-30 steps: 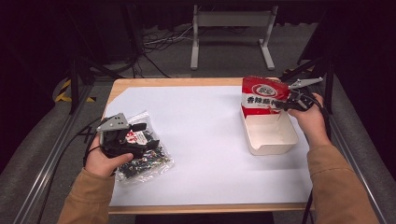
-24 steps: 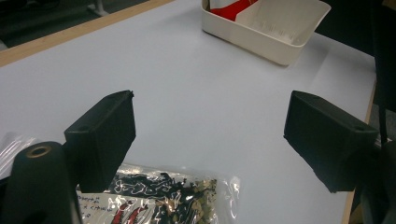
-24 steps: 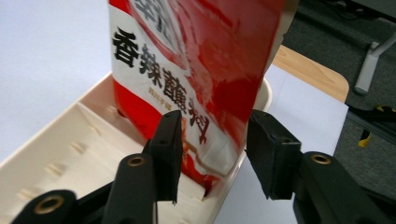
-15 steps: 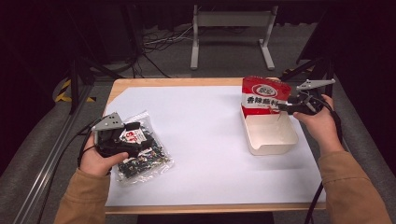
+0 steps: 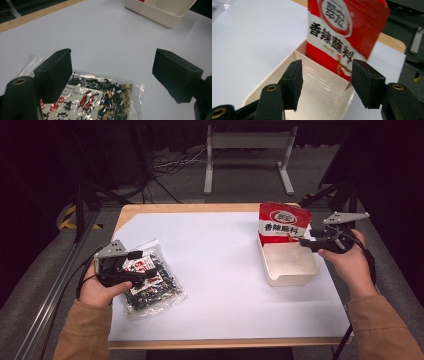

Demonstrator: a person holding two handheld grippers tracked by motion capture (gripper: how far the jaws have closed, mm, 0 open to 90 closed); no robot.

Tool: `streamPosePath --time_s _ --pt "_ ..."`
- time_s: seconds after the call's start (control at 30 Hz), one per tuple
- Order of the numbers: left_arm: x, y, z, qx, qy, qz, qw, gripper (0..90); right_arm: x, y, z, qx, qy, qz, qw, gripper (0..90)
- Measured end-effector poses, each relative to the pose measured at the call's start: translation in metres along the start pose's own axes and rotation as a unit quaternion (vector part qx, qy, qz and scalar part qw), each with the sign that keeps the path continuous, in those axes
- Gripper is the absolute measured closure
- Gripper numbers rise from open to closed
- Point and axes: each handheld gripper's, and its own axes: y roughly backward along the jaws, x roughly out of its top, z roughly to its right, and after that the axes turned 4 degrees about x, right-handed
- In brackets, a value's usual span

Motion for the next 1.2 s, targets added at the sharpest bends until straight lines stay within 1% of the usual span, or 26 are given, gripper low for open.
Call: streamPosePath --time_s 0.03,0.1,0.13,0.2,0.23,0.27,0.33,0.4,0.47,0.5,0.53,0.6,0.67,0.77,0.8,0.83,0.87,0.93,0.97,1.0,1.03,1.17,1.2 --pt "-0.001 0.0 -0.001 0.0 0.001 -0.001 1.0 19.0 0.0 0.001 -0.002 0.003 0.001 0.002 1.0 42.6" --pt "-0.002 0.001 -0.003 -0.003 -0.006 0.0 1.0 21.2 0.0 0.002 -0.009 0.007 0.009 0.006 0.9999 40.9" --pt "-0.002 0.001 -0.003 -0.001 -0.004 -0.001 1.0 21.9 0.0 0.003 -0.011 0.008 0.013 0.009 0.9998 40.5" --pt "-0.003 0.001 -0.004 0.007 -0.004 -0.003 1.0 22.8 0.0 0.003 -0.018 0.019 0.021 0.016 0.9995 40.5" --pt "-0.003 0.002 -0.006 0.013 -0.006 -0.005 0.9999 23.3 0.0 0.003 -0.02 0.021 0.025 0.018 0.9993 40.1" --pt "-0.004 0.002 -0.006 0.017 -0.004 -0.008 0.9998 24.0 0.0 0.003 -0.024 0.021 0.03 0.018 0.9992 40.2" --pt "-0.004 0.003 -0.008 0.02 -0.004 -0.007 0.9998 24.9 0.0 0.003 -0.028 0.029 0.029 0.018 0.999 40.6" --pt "-0.005 0.004 -0.01 0.026 -0.006 -0.005 0.9996 26.3 0.0 0.004 -0.034 0.038 0.032 0.019 0.9986 41.1" --pt "-0.006 0.006 -0.013 0.031 -0.002 -0.006 0.9995 27.2 0.0 0.004 -0.039 0.046 0.032 0.022 0.9982 41.2" --pt "-0.006 0.006 -0.013 0.031 -0.002 -0.006 0.9995 27.9 0.0 0.004 -0.039 0.046 0.032 0.022 0.9982 41.2" --pt "-0.007 0.007 -0.014 0.035 -0.004 -0.01 0.9993 27.9 0.0 0.005 -0.042 0.053 0.033 0.024 0.9978 41.2" --pt "-0.007 0.008 -0.016 0.036 0.002 -0.014 0.9992 28.5 -0.002 0.006 -0.048 0.061 0.033 0.028 0.9972 40.9" --pt "-0.008 0.009 -0.017 0.037 0.004 -0.014 0.9992 29.2 -0.003 0.007 -0.054 0.07 0.032 0.036 0.9964 40.3" --pt "-0.008 0.01 -0.02 0.042 0.001 -0.014 0.999 29.2 -0.005 0.007 -0.062 0.076 0.036 0.037 0.9958 39.7" --pt "-0.008 0.01 -0.02 0.044 0.004 -0.015 0.9989 29.2 -0.006 0.007 -0.064 0.081 0.037 0.037 0.9954 39.3" --pt "-0.009 0.01 -0.021 0.047 0.001 -0.016 0.9988 29.2 -0.007 0.007 -0.067 0.085 0.038 0.036 0.995 39.0" --pt "-0.009 0.01 -0.021 0.047 0.001 -0.016 0.9988 29.0 -0.007 0.007 -0.067 0.085 0.038 0.036 0.995 39.0" --pt "-0.009 0.01 -0.023 0.05 0.003 -0.018 0.9986 28.7 -0.009 0.006 -0.073 0.091 0.043 0.035 0.9943 38.1" --pt "-0.01 0.01 -0.023 0.053 0.001 -0.02 0.9984 28.5 -0.009 0.006 -0.075 0.094 0.044 0.036 0.9939 38.1" --pt "-0.01 0.01 -0.023 0.054 0.004 -0.021 0.9983 28.5 -0.01 0.006 -0.077 0.097 0.043 0.038 0.9936 37.8" --pt "-0.01 0.01 -0.024 0.056 -0.001 -0.02 0.9982 28.6 -0.011 0.006 -0.078 0.1 0.043 0.039 0.9933 37.6" --pt "-0.011 0.01 -0.026 0.058 -0.004 -0.021 0.9981 28.7 -0.014 0.006 -0.083 0.111 0.042 0.045 0.9919 37.6" --pt "-0.011 0.01 -0.027 0.058 0.004 -0.021 0.9981 28.2 -0.015 0.005 -0.084 0.113 0.044 0.045 0.9915 37.6"
